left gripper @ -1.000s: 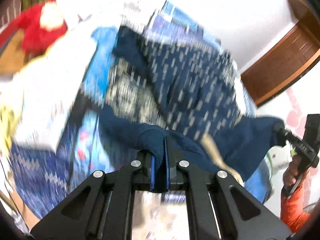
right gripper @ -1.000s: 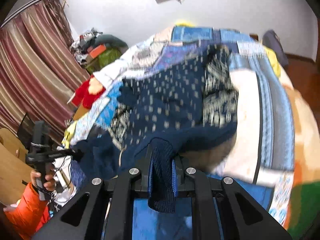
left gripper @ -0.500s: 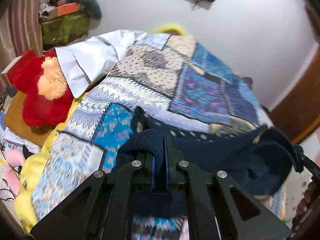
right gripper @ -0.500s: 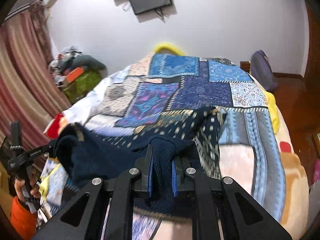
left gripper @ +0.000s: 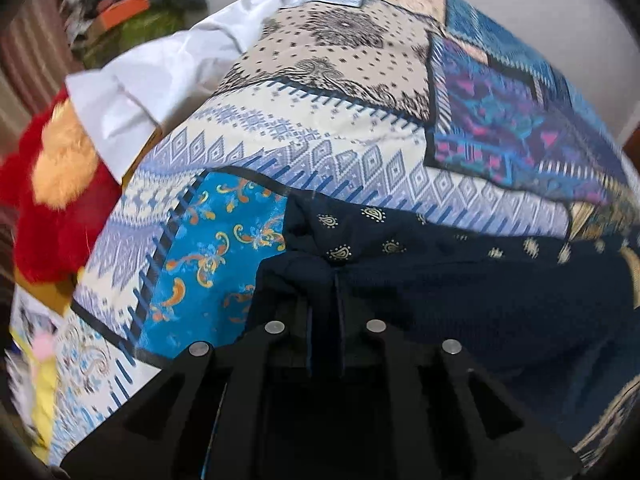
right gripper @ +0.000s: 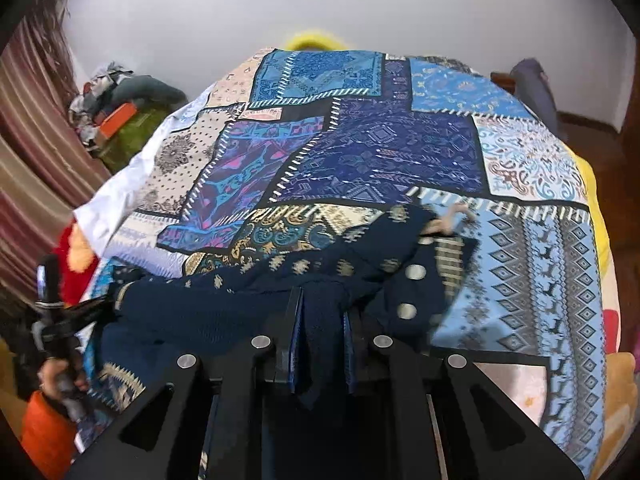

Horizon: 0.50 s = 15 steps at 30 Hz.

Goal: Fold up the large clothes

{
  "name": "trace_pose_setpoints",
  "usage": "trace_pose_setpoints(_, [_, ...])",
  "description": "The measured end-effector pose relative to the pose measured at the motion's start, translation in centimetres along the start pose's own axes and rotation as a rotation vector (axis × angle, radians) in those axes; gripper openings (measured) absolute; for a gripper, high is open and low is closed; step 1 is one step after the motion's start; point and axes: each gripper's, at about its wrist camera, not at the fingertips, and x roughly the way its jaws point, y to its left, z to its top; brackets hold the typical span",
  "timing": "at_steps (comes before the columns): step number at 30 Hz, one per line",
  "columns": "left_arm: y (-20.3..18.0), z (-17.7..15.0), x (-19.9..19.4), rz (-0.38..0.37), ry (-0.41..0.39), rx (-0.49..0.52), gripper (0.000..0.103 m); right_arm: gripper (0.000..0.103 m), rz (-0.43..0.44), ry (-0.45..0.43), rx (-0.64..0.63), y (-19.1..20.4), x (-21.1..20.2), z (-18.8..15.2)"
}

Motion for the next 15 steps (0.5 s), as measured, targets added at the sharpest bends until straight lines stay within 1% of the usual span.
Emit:
trace_pose_setpoints(2, [-0.5, 0.2, -0.2, 0.023, 0.016, 0.043, 0.014, 0.012, 0.0, 0.005, 0.007, -0.8, -1.0, 0.1])
trace_pose_setpoints(3, [-0.6, 0.4, -0.3, 0.029, 0.023, 0.058, 0.014, 0.013, -0.064, -0.012, 0.006, -1.4, -1.9, 0.2])
trace_pose_setpoints(4, [-0.5, 0.6, -0.4, 0.036, 0.031, 0.075, 0.015, 0.012, -0.148, -0.042, 0.004, -2.0, -3.0, 0.4])
trace_pose_setpoints(5, [-0.5, 0.8, -0.7, 0.035, 0.036, 0.089, 0.015, 0.012, -0.261, -0.067, 0.009, -2.5, -4.1, 0.5])
trace_pose_setpoints(6, [-0.4, 1.0, -1.1, 0.027, 0.042, 0.1, 0.016, 0.013, -0.328, -0.084, 0.011, -3.1, -5.1, 0.5])
trace_pose_setpoints(7, [-0.1, 1.3, -2.1, 0.008, 0.044, 0.106, 0.019, 0.012, -0.335, -0.092, 0.011, -3.6, -5.9, 0.4])
trace_pose_setpoints(8, [0.1, 1.5, -3.0, -0.011, 0.041, 0.11, 0.021, 0.012, -0.28, -0.089, 0.023, -4.3, -7.3, 0.2])
trace_pose_setpoints(9, [0.2, 1.6, -3.8, -0.025, 0.032, 0.115, 0.032, 0.012, -0.234, -0.081, 0.032, -4.6, -8.1, -0.1])
trace_pose_setpoints(10, [0.5, 1.8, -5.2, -0.022, 0.005, 0.118, 0.054, 0.012, -0.192, -0.075, 0.033, -4.7, -9.0, -0.5])
trace_pose_setpoints(11, [0.6, 1.9, -6.3, 0.001, -0.032, 0.12, 0.067, 0.012, -0.17, -0.076, 0.022, -4.4, -9.8, -0.9])
trace_pose_setpoints(12, [0.8, 1.8, -7.7, 0.026, -0.075, 0.121, 0.083, 0.013, -0.162, -0.085, -0.006, -3.8, -10.9, -1.6])
trace_pose_setpoints(13, [1.0, 1.6, -9.4, 0.033, -0.126, 0.127, 0.085, 0.013, -0.163, -0.094, -0.034, -3.0, -11.7, -2.2])
trace_pose_setpoints(14, [1.0, 1.5, -10.1, 0.024, -0.142, 0.129, 0.085, 0.013, -0.164, -0.1, -0.051, -2.4, -12.2, -2.7])
trace_pose_setpoints(15, [1.2, 1.1, -11.2, -0.004, -0.147, 0.123, 0.085, 0.013, -0.151, -0.106, -0.069, -1.5, -12.6, -3.4])
